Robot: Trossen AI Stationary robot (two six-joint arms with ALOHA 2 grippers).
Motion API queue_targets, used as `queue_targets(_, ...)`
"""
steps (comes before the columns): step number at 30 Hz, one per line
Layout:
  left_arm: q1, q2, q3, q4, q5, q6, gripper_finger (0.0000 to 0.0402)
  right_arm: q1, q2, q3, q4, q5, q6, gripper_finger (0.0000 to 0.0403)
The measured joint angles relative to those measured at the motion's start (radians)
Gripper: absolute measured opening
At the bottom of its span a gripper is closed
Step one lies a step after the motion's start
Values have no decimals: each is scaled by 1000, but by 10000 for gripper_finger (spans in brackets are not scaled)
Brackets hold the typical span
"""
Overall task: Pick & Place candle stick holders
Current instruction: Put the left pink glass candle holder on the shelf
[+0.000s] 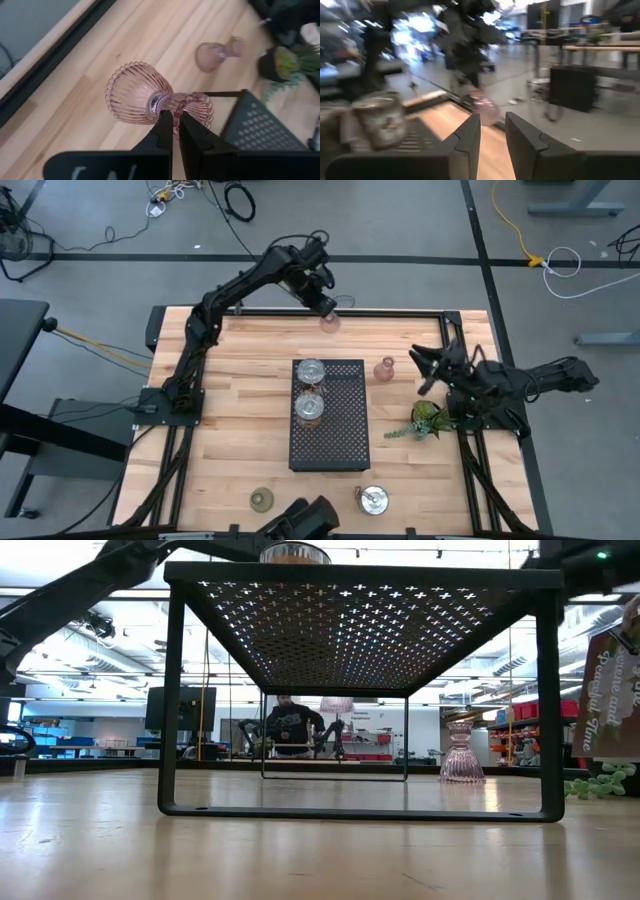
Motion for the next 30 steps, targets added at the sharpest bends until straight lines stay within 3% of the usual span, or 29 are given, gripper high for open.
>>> queue_targets(3,-5,-26,-5,2,25,0,10,-103,103,81,-38,-61,-12,94)
queue_targets(10,-31,-75,1,1,123,1,10,-341,363,205,10,-441,-32,94)
queue_targets(15,-51,-125,2,5,164,8,10,-417,538,298,131,-652,-61,94)
queue_targets(18,-52,-140,3,6,182,8,10,-433,644,377,95,-720,-59,105)
queue_targets(22,-55,-155,2,-2,182,20,10,-434,765,479,86,-788,-87,149)
queue_targets(30,-55,-158,2,-40,184,57,10,-436,841,574,40,-699,-157,273)
